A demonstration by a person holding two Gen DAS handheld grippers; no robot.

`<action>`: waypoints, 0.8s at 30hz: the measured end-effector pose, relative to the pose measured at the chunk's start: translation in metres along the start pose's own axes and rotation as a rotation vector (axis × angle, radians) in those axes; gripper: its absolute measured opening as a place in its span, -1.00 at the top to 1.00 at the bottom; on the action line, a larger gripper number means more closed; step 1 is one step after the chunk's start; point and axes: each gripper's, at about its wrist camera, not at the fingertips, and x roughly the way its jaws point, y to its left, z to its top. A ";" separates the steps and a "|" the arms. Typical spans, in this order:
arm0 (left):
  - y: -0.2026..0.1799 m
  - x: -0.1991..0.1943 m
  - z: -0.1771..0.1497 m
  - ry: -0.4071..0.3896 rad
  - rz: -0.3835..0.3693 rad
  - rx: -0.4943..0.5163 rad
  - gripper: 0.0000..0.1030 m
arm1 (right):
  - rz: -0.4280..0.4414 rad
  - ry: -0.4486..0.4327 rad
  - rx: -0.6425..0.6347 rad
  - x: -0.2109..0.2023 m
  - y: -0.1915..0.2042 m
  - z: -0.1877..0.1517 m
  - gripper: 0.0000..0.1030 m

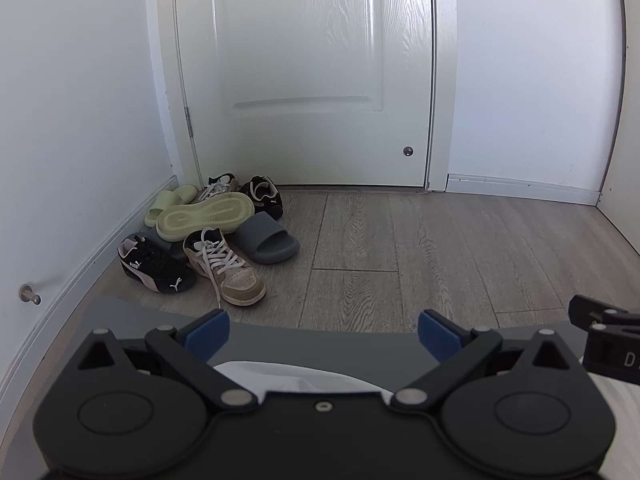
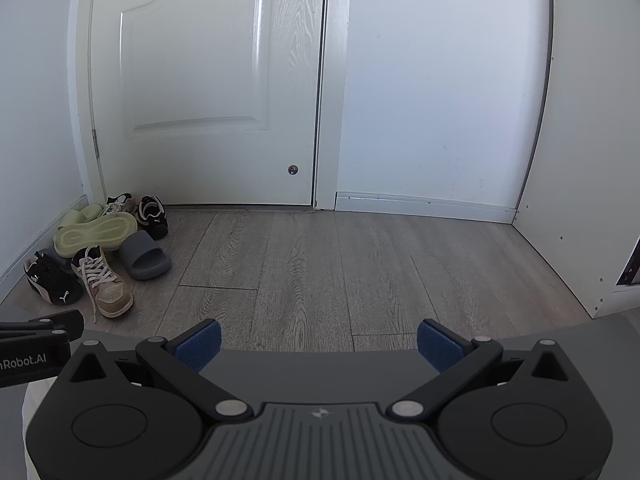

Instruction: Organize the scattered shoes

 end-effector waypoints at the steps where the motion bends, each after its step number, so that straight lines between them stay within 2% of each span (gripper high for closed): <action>1: 0.001 0.000 0.000 0.000 0.001 0.001 -0.97 | 0.000 0.000 -0.001 0.000 0.000 -0.001 -1.00; 24: -0.007 0.001 0.000 0.005 0.016 0.002 -0.97 | 0.000 -0.006 -0.011 -0.001 -0.006 -0.003 -1.00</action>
